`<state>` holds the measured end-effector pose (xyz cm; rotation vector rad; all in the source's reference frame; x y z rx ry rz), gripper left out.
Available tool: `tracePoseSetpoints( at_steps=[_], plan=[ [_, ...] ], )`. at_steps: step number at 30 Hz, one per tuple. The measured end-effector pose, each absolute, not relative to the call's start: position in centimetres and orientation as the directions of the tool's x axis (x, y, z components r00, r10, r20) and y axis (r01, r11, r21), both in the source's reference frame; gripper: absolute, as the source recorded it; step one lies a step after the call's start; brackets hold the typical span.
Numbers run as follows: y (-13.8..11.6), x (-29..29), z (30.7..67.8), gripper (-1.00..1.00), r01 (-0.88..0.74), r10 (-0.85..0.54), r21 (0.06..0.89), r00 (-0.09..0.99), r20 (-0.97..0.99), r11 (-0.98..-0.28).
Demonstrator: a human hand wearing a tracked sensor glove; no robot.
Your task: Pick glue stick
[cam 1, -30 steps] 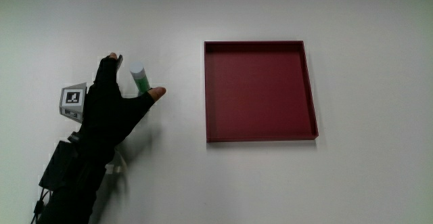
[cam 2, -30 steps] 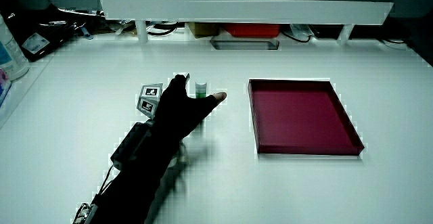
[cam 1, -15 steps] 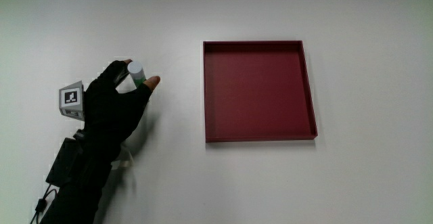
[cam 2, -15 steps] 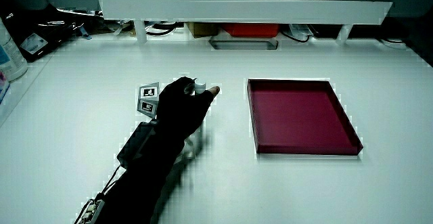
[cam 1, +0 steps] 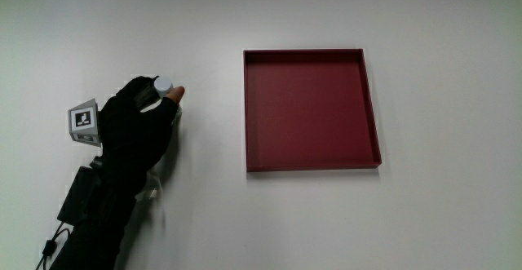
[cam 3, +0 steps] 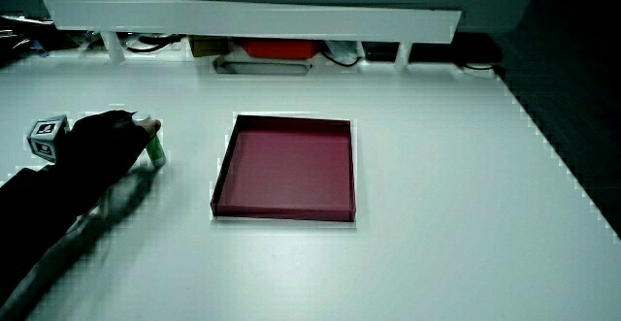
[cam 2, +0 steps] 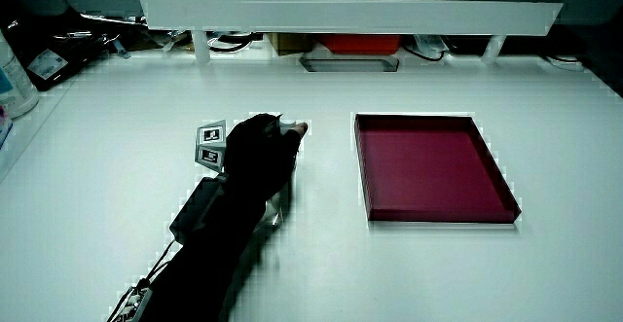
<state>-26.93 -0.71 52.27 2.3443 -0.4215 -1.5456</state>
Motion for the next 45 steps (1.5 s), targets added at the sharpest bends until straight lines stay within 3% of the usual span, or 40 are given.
tracePoseSetpoints(
  at_steps=[15,32,45],
  plan=[
    [-0.6,-27.4,52.8,0.47,-0.188,-0.377,0.334,0.289,-0.88,-0.924],
    [-0.2,-27.8,53.0,1.0,-0.227,-0.377,0.32,0.29,-0.88,-0.92],
    [-2.0,-25.5,48.3,1.0,-0.117,-0.259,0.235,0.291,-0.921,-0.965]
  ],
)
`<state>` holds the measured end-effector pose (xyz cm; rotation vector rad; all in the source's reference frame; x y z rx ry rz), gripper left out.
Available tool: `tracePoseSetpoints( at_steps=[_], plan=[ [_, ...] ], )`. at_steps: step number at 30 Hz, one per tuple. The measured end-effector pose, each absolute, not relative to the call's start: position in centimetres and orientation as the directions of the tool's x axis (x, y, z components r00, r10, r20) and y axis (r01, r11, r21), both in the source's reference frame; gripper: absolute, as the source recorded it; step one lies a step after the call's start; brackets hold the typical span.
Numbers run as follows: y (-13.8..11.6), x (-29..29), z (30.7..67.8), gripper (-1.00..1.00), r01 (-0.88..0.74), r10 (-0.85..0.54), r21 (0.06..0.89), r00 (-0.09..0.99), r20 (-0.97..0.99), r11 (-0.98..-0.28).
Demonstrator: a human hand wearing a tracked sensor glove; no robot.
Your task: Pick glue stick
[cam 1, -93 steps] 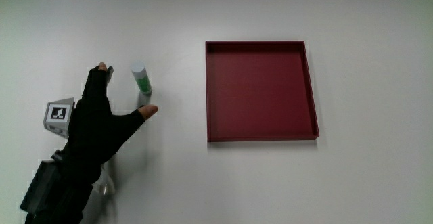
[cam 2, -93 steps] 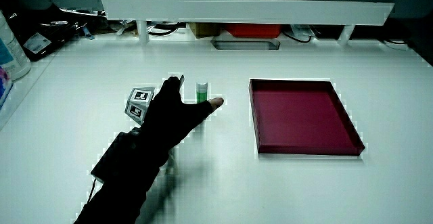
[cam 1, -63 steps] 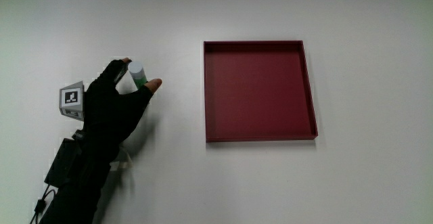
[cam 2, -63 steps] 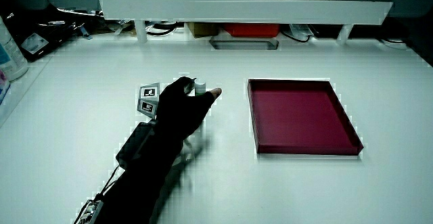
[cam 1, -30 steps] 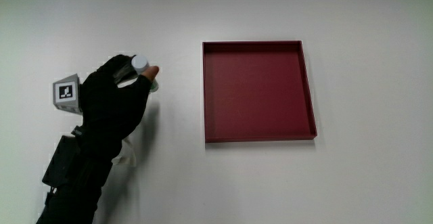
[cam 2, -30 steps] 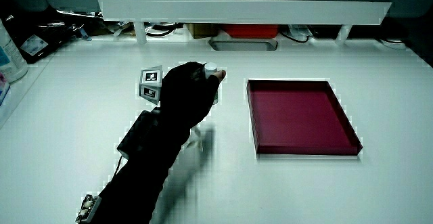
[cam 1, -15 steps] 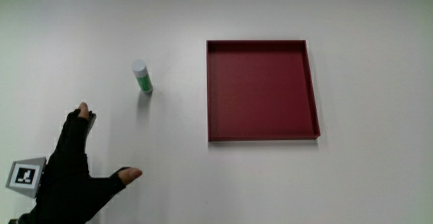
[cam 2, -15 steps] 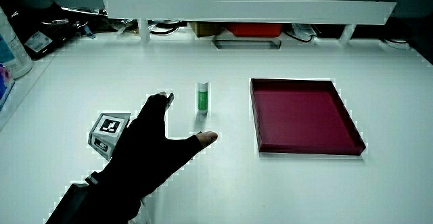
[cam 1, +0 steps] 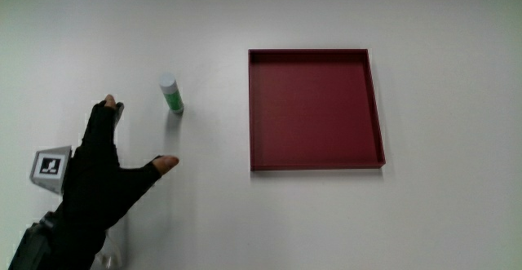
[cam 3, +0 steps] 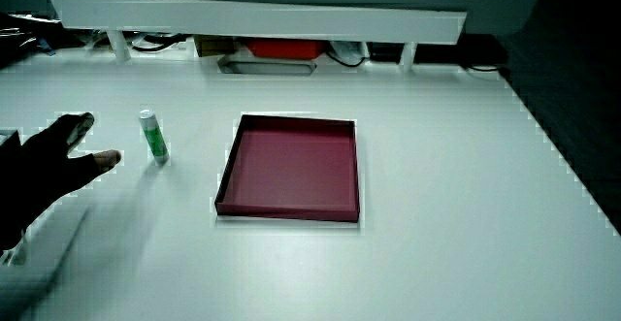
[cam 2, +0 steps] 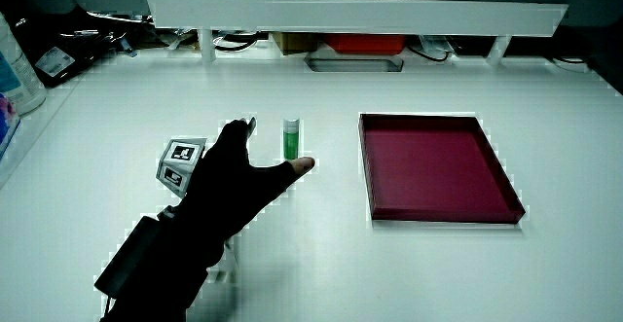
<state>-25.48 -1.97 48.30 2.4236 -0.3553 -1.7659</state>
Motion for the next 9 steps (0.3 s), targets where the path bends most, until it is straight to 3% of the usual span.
tracePoseSetpoints(
  at_steps=[9],
  plan=[
    [-3.3,-20.2,45.4,1.0,0.054,-0.143,0.159,0.227,-0.963,-0.986]
  ],
)
